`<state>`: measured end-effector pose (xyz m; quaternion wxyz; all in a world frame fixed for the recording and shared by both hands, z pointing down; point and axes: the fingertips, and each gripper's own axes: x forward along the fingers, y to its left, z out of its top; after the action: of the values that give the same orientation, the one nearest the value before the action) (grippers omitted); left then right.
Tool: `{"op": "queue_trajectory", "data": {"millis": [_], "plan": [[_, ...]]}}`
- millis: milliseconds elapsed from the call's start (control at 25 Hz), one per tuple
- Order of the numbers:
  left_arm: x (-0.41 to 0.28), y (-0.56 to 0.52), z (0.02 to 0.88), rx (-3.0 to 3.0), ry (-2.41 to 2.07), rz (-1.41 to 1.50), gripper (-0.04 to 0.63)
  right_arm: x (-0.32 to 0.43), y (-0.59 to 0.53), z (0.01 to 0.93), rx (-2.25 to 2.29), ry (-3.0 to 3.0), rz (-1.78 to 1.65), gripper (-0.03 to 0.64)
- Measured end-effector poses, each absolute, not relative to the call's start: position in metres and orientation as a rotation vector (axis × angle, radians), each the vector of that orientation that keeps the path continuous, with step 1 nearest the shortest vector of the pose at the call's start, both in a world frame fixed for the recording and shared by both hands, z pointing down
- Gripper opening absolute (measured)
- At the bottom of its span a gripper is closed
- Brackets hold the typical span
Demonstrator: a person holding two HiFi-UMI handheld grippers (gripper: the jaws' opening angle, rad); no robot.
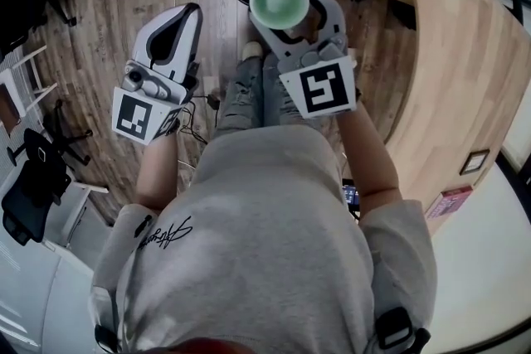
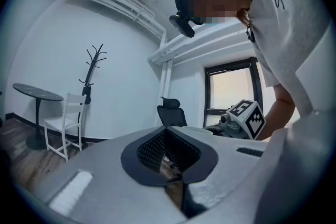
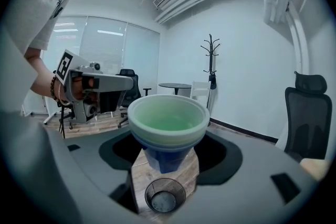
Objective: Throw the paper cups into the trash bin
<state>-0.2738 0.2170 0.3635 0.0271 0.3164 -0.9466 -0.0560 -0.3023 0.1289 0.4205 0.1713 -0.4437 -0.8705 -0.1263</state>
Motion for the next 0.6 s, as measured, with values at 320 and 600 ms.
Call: {"op": "queue_trajectory", "data": {"millis": [320,600], "plan": [[-0.275,0.221,0.399,0.936,-2.903,-0.197,0.003,-0.307,0.139,0.471,-1.279,-2.413,-0.364,0.293],[-0.274,0.218,0.431,0.907,-2.889,-0.225,0.003,-0.31,0.14,0.519,-1.266,-2.368,-0.38,0.293]]}}
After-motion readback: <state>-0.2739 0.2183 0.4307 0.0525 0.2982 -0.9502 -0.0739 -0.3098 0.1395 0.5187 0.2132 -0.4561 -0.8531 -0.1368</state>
